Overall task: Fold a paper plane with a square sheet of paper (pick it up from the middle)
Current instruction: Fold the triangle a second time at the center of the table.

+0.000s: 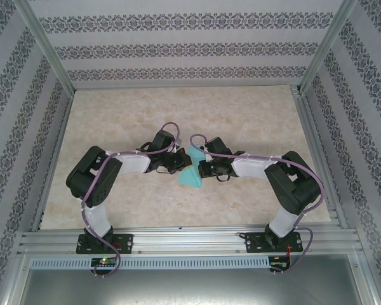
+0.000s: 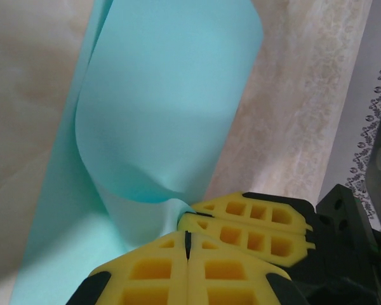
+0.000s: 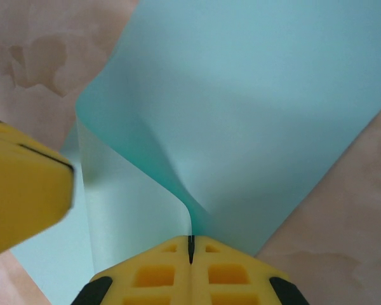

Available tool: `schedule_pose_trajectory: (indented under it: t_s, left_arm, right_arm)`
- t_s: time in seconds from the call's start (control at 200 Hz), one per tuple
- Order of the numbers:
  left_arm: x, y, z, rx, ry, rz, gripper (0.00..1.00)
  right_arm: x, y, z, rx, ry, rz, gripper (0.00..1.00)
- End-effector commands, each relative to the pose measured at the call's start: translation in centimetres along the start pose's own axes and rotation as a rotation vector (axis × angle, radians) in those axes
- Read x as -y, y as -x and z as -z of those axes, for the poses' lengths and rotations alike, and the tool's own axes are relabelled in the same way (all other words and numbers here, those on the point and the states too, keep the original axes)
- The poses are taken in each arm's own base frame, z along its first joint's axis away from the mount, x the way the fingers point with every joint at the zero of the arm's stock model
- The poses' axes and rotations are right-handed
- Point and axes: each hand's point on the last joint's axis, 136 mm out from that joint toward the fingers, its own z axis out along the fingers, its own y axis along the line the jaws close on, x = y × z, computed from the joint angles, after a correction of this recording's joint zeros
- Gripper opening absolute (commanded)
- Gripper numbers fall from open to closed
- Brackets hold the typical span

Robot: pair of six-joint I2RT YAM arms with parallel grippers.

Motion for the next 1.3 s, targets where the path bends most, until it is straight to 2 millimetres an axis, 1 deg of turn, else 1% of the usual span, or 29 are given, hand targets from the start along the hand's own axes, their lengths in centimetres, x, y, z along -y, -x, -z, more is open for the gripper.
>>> schedule_pose_trajectory:
  t_s: [0.0,0.25,0.345,0.445,0.56,0.649,0.729,0.759,0.819,0.899,0.954,0.989,1.029,1.069,1.129,1.199,1.294]
  left_arm:
    - [2.0,0.7,-0.4,0.001,-0.09,-0.008,0.0]
    - [0.0,0.5,-1.7,-0.016,-0.044,0.0,0.0]
    - [-1.3,0.4,-2.0,-0.025,0.009,0.003,0.0]
    - [-2.2,0.2,-2.3,-0.032,0.031,0.007,0.0]
    - [-4.1,-0.3,-2.6,-0.047,0.1,0.019,0.0]
    - [-5.0,-0.7,-2.8,-0.058,0.122,0.023,0.0]
    - [-5.5,-0.9,-2.9,-0.067,0.135,0.027,0.0]
    - [-5.6,-0.9,-3.0,-0.068,0.137,0.027,0.0]
    - [-5.7,-1.0,-3.0,-0.07,0.139,0.031,0.0]
    - [-5.7,-1.0,-2.9,-0.072,0.143,0.028,0.0]
    - [-5.8,-1.1,-2.9,-0.073,0.149,0.022,0.0]
    - [-5.8,-1.0,-2.9,-0.071,0.151,0.023,0.0]
    - [-5.8,-1.0,-2.9,-0.071,0.149,0.021,0.0]
    - [-5.6,-1.0,-2.8,-0.074,0.146,0.02,0.0]
    - [-5.6,-1.0,-2.8,-0.074,0.147,0.02,0.0]
    - [-5.4,-1.0,-2.7,-0.075,0.143,0.016,0.0]
    - [-5.3,-1.0,-2.6,-0.076,0.145,0.012,0.0]
  right_arm:
    - [1.3,-1.1,-0.7,-0.034,-0.04,0.001,0.0]
    - [1.3,-1.2,-0.8,-0.039,-0.038,0.001,0.0]
    - [1.2,-1.1,-0.8,-0.041,-0.037,0.002,0.0]
    - [1.1,-1.0,-0.6,-0.034,-0.032,-0.002,0.0]
    - [0.6,-0.4,-0.2,-0.017,-0.016,-0.009,0.01]
    - [-0.2,0.5,0.8,0.007,0.002,-0.017,0.08]
    - [-0.9,1.6,2.2,0.046,0.015,-0.022,0.24]
    - [-1.0,2.0,2.9,0.06,0.008,-0.026,0.28]
    - [-0.6,2.4,4.2,0.085,-0.03,-0.043,0.35]
    - [0.1,2.5,5.9,0.13,-0.066,-0.094,0.42]
    - [-0.8,2.6,6.7,0.163,-0.011,-0.122,0.44]
    - [-1.7,2.5,7.1,0.169,0.044,-0.139,0.43]
    - [-2.8,2.4,7.3,0.168,0.117,-0.16,0.38]
    - [-4.1,2.1,7.2,0.156,0.188,-0.182,0.32]
    - [-5.6,1.5,6.7,0.121,0.261,-0.208,0.19]
    - [-5.9,0.5,5.8,0.07,0.256,-0.246,0.1]
    - [-7.1,-0.5,4.4,0.009,0.289,-0.26,0.06]
